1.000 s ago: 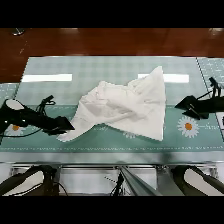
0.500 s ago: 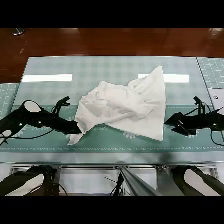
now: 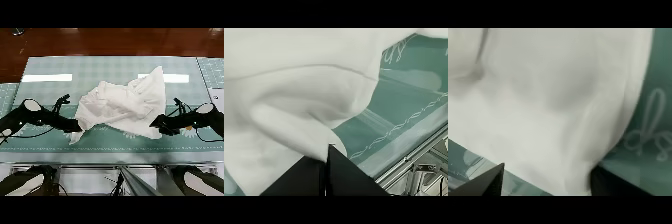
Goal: Fold the shirts.
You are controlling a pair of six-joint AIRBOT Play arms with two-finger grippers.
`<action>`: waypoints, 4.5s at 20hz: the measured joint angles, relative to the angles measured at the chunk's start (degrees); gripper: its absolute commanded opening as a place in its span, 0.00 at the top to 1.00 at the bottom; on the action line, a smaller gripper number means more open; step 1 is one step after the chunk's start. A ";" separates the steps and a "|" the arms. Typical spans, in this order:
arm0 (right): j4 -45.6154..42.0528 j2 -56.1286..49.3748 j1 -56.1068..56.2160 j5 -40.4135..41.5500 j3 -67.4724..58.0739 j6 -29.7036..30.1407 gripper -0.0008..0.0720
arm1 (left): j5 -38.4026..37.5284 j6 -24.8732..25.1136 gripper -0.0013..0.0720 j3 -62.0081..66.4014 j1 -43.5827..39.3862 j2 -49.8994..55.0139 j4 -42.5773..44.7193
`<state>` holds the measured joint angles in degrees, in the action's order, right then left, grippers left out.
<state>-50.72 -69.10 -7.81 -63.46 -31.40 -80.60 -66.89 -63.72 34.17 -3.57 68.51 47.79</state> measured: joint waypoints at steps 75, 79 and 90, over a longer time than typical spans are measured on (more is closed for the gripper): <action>-7.69 4.44 -14.19 -5.86 -22.34 -2.21 0.14 | -12.28 -18.18 0.02 0.26 27.06 -7.23 11.89; 2.67 13.46 -14.12 -2.49 -8.70 3.50 0.14 | -9.29 -16.57 0.03 -10.71 28.72 -13.75 6.86; 7.96 17.99 -17.09 -1.27 -3.28 4.90 0.14 | 5.09 -15.30 0.95 -20.65 18.62 -16.26 -5.16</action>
<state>-42.76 -51.11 -24.91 -64.73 -34.68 -75.70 -61.80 -79.02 13.52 15.05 52.25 42.63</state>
